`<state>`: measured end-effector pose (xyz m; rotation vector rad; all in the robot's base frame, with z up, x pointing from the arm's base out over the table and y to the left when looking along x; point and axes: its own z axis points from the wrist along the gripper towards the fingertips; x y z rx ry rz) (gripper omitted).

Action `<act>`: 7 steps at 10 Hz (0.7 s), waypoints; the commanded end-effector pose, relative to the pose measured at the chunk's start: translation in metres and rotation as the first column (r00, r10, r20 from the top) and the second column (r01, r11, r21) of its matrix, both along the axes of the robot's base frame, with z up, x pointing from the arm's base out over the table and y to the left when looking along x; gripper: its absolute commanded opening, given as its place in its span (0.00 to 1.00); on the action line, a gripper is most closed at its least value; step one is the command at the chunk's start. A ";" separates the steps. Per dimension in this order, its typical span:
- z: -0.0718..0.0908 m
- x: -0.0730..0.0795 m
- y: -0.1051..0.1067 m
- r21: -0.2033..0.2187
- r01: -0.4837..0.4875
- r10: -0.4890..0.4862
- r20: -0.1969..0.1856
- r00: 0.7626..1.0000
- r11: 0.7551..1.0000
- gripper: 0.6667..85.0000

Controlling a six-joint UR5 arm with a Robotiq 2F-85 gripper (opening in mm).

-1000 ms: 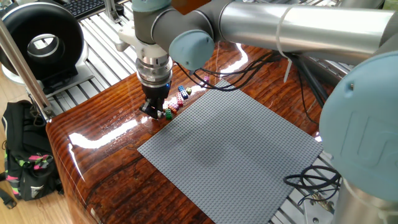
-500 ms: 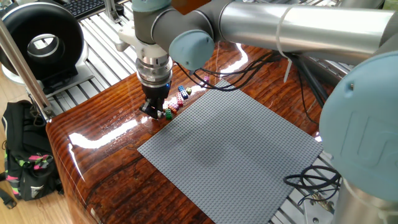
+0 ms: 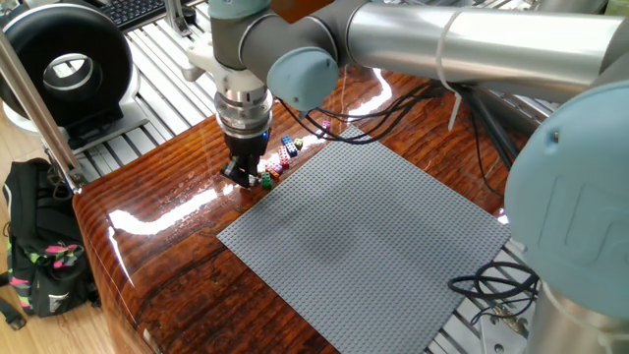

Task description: Build with small Lego blocks

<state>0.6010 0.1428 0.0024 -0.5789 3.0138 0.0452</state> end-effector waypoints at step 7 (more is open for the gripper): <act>0.023 -0.007 0.001 0.010 0.051 -0.051 -0.008 0.999 0.999 0.17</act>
